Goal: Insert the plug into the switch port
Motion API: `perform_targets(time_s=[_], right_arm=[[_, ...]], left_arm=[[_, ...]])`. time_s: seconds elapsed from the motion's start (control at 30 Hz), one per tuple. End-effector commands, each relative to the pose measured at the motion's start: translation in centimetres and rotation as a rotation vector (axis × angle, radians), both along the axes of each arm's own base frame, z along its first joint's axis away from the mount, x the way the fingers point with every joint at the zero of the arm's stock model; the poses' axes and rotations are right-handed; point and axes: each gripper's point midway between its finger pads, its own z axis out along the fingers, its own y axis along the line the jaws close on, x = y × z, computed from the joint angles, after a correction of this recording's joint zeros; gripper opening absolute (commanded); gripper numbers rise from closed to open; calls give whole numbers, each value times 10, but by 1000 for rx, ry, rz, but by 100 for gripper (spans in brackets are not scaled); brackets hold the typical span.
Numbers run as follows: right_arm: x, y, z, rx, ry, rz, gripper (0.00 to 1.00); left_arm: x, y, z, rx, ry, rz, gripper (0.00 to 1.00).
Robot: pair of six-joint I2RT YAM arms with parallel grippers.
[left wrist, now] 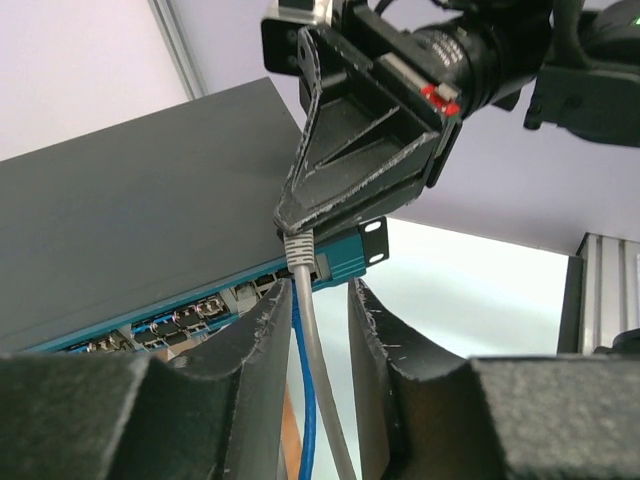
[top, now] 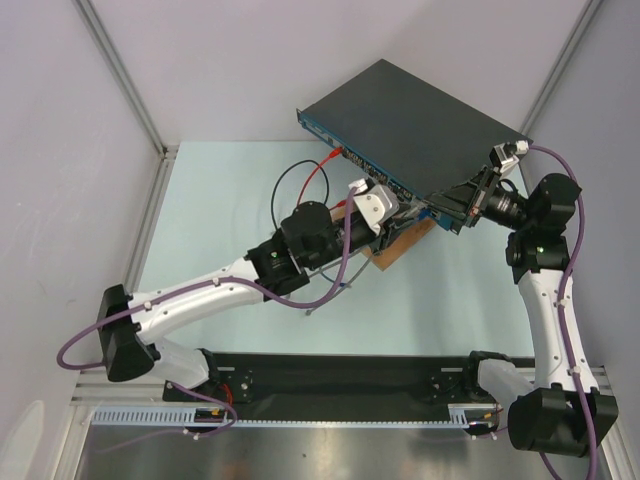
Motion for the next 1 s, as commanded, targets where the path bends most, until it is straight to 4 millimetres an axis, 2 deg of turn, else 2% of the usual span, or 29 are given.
perform_targets(time_s=[0.0,0.27,0.5,0.57,0.63,0.73,0.77,0.87,0.97], right_arm=[[-11,4,19,-12,-72,32,0],[-12,4,17,-14,-67,39,0],[-11,5,15,-11,-59,47,0],[-11,6,14,-10,-58,50,0],[-11,6,15,-10,-60,52,0],[-12,7,15,-10,-61,55,0],[-12,7,15,-10,-61,55,0],[-13,7,15,-11,-61,58,0],[-11,6,13,-20,-63,48,0]], left_arm=[[0,-5,8,-41,-47,-2,33],[5,-8,5,-41,-50,17,30],[6,-9,5,-47,-56,20,12],[7,-11,3,-37,-56,19,9],[8,-12,-1,-25,-52,20,9],[8,-12,-2,-19,-50,22,16],[9,-14,-5,-12,-47,20,16],[10,-14,-3,-12,-43,26,0],[10,-13,0,-13,-35,25,0]])
